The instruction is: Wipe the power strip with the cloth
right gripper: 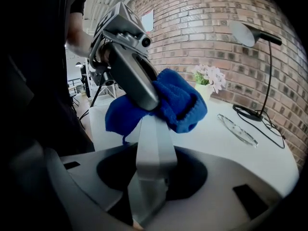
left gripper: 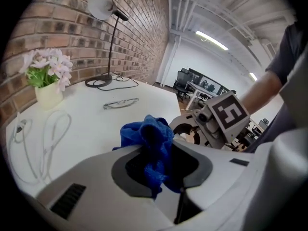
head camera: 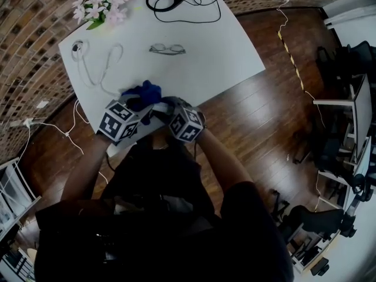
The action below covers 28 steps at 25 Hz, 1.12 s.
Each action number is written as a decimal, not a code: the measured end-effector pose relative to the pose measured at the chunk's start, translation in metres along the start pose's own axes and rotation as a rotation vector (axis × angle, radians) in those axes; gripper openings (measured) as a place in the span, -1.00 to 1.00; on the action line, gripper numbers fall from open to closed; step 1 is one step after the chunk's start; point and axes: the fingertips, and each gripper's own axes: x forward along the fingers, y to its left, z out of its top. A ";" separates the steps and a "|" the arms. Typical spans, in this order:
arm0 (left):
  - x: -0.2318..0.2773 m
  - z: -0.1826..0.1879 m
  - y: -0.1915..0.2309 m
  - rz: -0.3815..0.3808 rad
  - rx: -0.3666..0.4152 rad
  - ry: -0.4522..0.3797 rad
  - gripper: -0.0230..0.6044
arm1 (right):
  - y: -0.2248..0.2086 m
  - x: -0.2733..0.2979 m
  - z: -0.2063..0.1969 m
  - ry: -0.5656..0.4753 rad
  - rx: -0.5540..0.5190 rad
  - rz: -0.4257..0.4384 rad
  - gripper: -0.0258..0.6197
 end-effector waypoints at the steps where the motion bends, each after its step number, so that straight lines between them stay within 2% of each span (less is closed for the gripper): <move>1: -0.002 -0.001 0.002 0.010 0.006 0.000 -0.58 | 0.000 0.000 0.000 -0.002 -0.002 -0.003 -0.41; 4: -0.009 -0.005 0.010 0.046 0.016 -0.007 -0.58 | 0.001 0.000 0.000 -0.004 -0.003 -0.007 -0.41; 17: -0.045 -0.026 0.051 0.187 -0.086 -0.087 -0.58 | 0.001 0.000 0.001 -0.014 -0.019 -0.018 -0.41; 28: -0.061 -0.035 0.070 0.228 -0.097 -0.109 -0.58 | -0.001 0.000 0.000 0.005 0.010 -0.004 -0.41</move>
